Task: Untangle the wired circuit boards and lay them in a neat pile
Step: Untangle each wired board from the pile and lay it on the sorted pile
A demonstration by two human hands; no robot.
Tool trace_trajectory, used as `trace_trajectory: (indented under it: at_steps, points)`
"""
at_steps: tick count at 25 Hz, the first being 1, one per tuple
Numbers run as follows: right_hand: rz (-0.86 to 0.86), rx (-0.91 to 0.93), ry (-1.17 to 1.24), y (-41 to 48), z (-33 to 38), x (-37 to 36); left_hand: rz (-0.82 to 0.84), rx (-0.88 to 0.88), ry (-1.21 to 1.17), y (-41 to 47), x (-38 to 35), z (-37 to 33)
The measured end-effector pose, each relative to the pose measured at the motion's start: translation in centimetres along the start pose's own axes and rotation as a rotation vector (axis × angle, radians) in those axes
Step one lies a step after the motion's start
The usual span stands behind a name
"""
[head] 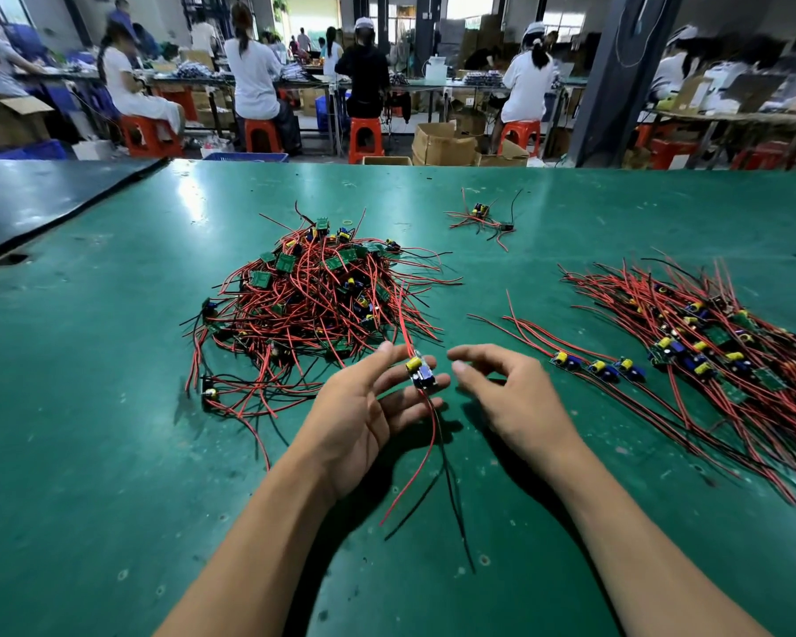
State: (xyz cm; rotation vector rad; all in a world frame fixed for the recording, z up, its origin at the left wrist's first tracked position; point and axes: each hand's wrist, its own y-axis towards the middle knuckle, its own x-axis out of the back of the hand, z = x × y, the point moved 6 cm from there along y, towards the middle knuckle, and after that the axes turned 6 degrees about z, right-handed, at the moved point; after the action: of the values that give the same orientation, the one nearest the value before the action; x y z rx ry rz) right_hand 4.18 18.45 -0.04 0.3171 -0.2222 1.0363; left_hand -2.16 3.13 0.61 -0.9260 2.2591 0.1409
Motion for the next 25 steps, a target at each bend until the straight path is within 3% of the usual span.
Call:
trace_trajectory:
  at_steps: [4,7,10,15,19,22,25]
  points:
    - [0.223,0.199,-0.180,-1.6,2.3,-2.8,-0.033,-0.156,0.068,0.1,0.6,-0.9]
    - [0.206,0.221,-0.149,-2.1,3.2,-3.2,-0.050,-0.190,0.127,0.0,0.9,-1.2]
    - [0.145,0.186,0.073,-2.1,3.7,-3.0,-0.077,-0.188,0.160,-0.1,1.1,-1.0]
    - [0.103,0.002,0.540,-1.8,3.4,-3.3,-0.058,-0.150,0.198,0.0,0.8,-0.6]
    - [0.288,-0.222,0.866,-1.7,3.1,-3.5,0.089,0.000,0.085,0.0,0.1,0.2]
    - [0.388,-0.294,0.938,-2.2,3.3,-3.4,0.157,0.136,-0.072,-0.5,-0.7,0.9]
    - [0.467,-0.360,0.871,-2.6,3.0,-3.8,0.248,0.191,0.026,-0.9,-1.4,1.0]
